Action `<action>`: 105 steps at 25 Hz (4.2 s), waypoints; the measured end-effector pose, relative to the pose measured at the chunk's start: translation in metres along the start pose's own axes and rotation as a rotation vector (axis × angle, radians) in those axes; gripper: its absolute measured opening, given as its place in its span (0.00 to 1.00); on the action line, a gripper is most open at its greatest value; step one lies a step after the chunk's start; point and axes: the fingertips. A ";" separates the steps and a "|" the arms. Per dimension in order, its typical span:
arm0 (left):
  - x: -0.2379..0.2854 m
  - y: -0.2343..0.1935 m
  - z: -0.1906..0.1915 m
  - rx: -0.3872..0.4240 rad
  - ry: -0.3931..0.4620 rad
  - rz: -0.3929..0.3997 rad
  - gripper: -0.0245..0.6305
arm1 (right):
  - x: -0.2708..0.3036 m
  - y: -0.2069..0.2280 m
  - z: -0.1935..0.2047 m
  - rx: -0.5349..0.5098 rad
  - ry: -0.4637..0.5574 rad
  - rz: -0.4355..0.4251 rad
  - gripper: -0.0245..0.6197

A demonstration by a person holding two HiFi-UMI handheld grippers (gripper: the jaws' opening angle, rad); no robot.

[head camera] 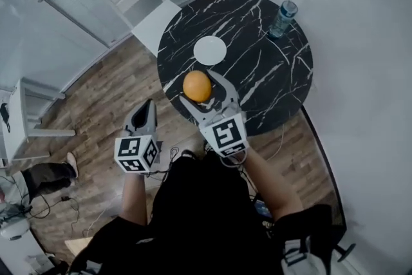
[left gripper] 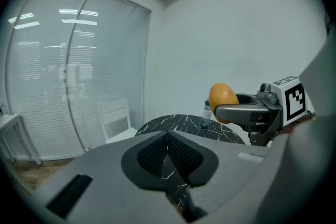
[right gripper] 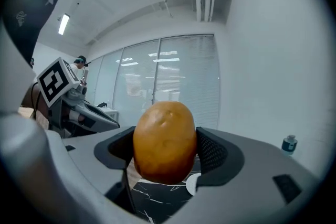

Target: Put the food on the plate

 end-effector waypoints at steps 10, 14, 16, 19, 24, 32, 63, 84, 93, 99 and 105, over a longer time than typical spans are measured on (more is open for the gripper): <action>0.096 0.040 -0.009 0.089 -0.065 0.214 0.04 | -0.008 0.065 0.037 0.110 -0.075 0.162 0.56; 0.129 0.047 -0.010 0.122 -0.096 0.291 0.04 | -0.004 0.079 0.058 0.186 -0.107 0.234 0.56; 0.144 0.051 -0.005 0.133 -0.124 0.331 0.04 | -0.002 0.083 0.070 0.210 -0.137 0.261 0.56; 0.165 0.053 0.005 0.145 -0.169 0.385 0.04 | 0.007 0.089 0.088 0.247 -0.180 0.294 0.56; 0.193 0.041 0.031 0.145 -0.251 0.442 0.04 | 0.023 0.093 0.123 0.314 -0.275 0.349 0.56; 0.241 0.034 0.066 0.121 -0.324 0.535 0.04 | 0.047 0.106 0.157 0.339 -0.380 0.395 0.56; 0.369 -0.061 0.104 -0.036 -0.392 0.472 0.04 | 0.190 0.169 0.231 0.185 -0.721 0.178 0.56; 0.392 -0.071 0.122 -0.081 -0.450 0.485 0.04 | 0.211 0.160 0.304 0.295 -1.054 0.066 0.56; 0.392 -0.068 0.128 -0.081 -0.469 0.497 0.04 | 0.212 0.157 0.320 0.316 -1.102 0.071 0.56; 0.392 -0.067 0.129 -0.078 -0.474 0.498 0.04 | 0.212 0.157 0.326 0.327 -1.107 0.075 0.56; 0.392 -0.067 0.129 -0.071 -0.477 0.500 0.04 | 0.211 0.155 0.331 0.315 -1.124 0.066 0.56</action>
Point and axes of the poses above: the fingertips, and each gripper's own axes: x forward along the fingers, y to its right, z out of its underside, and after that the axes turned 3 degrees about z, right-handed
